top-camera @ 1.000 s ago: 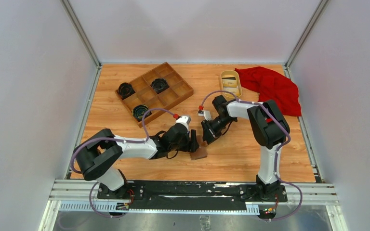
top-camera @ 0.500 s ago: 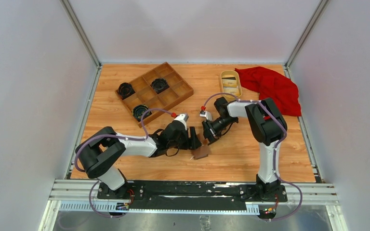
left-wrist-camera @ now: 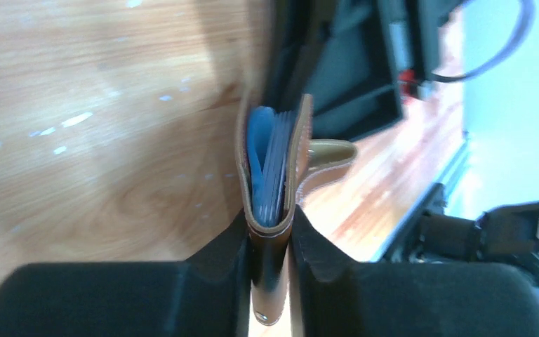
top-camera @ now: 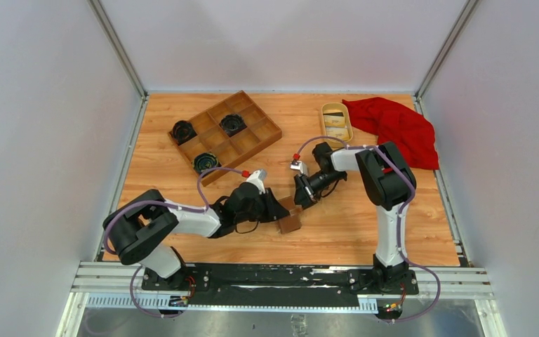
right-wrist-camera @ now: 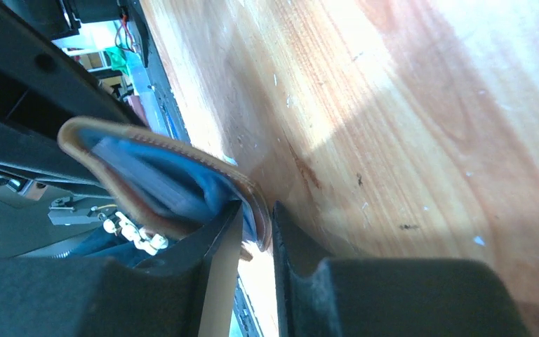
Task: Put the credit cards into the card holder
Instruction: Close the card holder at the center of the board.
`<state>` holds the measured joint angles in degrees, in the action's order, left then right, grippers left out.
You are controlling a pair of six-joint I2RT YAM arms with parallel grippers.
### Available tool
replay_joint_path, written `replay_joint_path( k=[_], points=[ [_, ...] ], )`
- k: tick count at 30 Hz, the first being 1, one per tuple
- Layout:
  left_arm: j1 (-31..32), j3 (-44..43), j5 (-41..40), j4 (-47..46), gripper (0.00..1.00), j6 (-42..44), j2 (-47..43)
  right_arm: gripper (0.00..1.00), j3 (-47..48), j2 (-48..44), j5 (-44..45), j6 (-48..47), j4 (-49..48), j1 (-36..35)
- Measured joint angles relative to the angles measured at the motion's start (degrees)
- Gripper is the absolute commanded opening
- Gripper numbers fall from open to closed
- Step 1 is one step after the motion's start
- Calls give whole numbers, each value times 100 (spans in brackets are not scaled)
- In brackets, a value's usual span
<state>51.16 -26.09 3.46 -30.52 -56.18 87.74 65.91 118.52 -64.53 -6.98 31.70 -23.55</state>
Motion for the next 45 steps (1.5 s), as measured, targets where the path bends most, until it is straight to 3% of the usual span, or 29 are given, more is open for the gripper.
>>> replay_joint_path(
  k=[1,8,14,22,27,31,34,39,45],
  points=[
    [-4,13,61,-157,0,-39,-9,32,0,0,-11,-9,-2,13],
    [-105,232,382,-791,0,227,-166,51,0,-109,-142,-90,0,280],
    [-221,321,503,83,0,1351,-1032,57,2,-636,-232,-323,107,800],
    [-118,273,352,1193,0,3954,-2756,60,13,-1648,-278,-1023,446,1027],
    [778,275,-251,1292,0,6330,-3635,63,13,-2323,-514,-1320,549,1027],
    [1408,275,-1047,1268,0,7987,-3622,64,11,-2476,-662,-1364,535,1027],
    [1676,271,-1700,1300,0,8769,-3220,64,-74,-2437,-835,-1287,448,1005],
    [1766,271,-2179,1344,0,9226,-2933,64,-225,-2415,-953,-1082,249,721],
    [1766,271,-2315,1252,0,9156,-3049,61,-341,-2417,-551,-713,-138,63]
  ],
)
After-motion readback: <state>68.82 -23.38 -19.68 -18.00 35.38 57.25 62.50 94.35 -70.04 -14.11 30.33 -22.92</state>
